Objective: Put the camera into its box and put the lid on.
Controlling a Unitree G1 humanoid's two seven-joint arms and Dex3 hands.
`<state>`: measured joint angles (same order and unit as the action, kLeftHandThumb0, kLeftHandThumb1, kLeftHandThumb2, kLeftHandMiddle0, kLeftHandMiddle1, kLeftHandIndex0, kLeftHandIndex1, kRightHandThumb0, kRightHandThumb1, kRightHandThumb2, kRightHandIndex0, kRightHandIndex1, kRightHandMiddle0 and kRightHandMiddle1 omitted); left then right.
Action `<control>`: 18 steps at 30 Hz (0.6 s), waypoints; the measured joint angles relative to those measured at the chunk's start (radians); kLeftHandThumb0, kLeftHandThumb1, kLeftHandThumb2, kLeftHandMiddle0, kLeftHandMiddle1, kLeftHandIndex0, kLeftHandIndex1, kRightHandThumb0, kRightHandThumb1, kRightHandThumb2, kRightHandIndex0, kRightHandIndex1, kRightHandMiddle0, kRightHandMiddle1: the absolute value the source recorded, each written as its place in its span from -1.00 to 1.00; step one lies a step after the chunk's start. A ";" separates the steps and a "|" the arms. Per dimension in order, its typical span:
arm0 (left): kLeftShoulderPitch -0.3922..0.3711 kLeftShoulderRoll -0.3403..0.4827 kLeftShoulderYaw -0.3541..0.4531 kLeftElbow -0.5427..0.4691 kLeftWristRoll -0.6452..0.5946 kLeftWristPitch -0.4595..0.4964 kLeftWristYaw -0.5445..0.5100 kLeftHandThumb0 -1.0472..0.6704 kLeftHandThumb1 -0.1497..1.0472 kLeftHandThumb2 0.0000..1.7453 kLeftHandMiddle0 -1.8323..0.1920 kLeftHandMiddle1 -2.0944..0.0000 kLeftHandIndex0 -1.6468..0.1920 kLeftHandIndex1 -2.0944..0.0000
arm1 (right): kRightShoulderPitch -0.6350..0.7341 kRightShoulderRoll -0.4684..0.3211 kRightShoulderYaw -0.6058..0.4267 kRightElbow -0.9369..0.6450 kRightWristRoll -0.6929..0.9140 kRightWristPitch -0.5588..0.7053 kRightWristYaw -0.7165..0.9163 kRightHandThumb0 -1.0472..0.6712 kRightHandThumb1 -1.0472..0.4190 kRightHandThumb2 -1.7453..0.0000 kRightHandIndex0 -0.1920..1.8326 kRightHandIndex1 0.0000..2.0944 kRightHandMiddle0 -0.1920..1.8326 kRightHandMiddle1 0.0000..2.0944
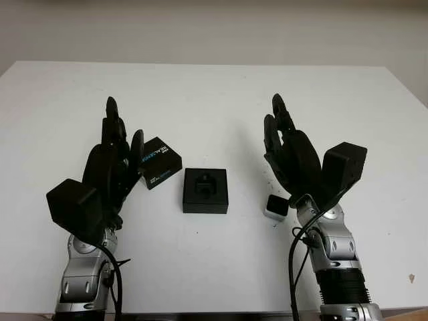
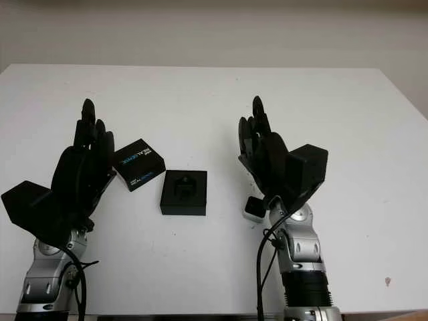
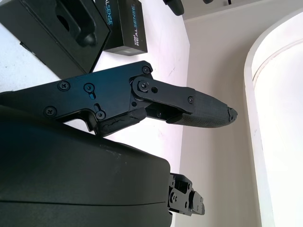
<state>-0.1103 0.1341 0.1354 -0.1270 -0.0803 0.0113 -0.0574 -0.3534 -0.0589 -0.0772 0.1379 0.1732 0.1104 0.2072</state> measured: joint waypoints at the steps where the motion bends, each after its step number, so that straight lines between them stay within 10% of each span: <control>1: 0.000 0.000 0.000 0.000 0.000 0.000 0.000 -0.64 1.00 -0.38 1.00 1.00 1.00 1.00 | 0.000 0.000 0.000 0.000 0.000 0.000 0.000 -0.65 -1.00 0.30 -1.00 -1.00 -1.00 -1.00; 11: 0.000 0.002 -0.003 0.008 0.013 -0.005 0.001 -0.65 1.00 -0.37 1.00 1.00 1.00 1.00 | -0.004 0.000 -0.001 0.018 0.000 -0.002 0.008 -0.63 -1.00 0.36 -1.00 -1.00 -0.99 -0.99; 18: -0.001 0.000 -0.003 0.023 0.013 -0.033 0.003 -0.64 1.00 -0.35 1.00 1.00 1.00 1.00 | -0.003 -0.038 -0.023 -0.028 0.041 0.055 0.043 -0.69 -0.92 0.91 -0.90 -0.92 -0.89 -0.92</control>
<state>-0.1110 0.1343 0.1325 -0.1041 -0.0674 -0.0221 -0.0542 -0.3559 -0.0973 -0.0999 0.1097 0.2141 0.1657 0.2501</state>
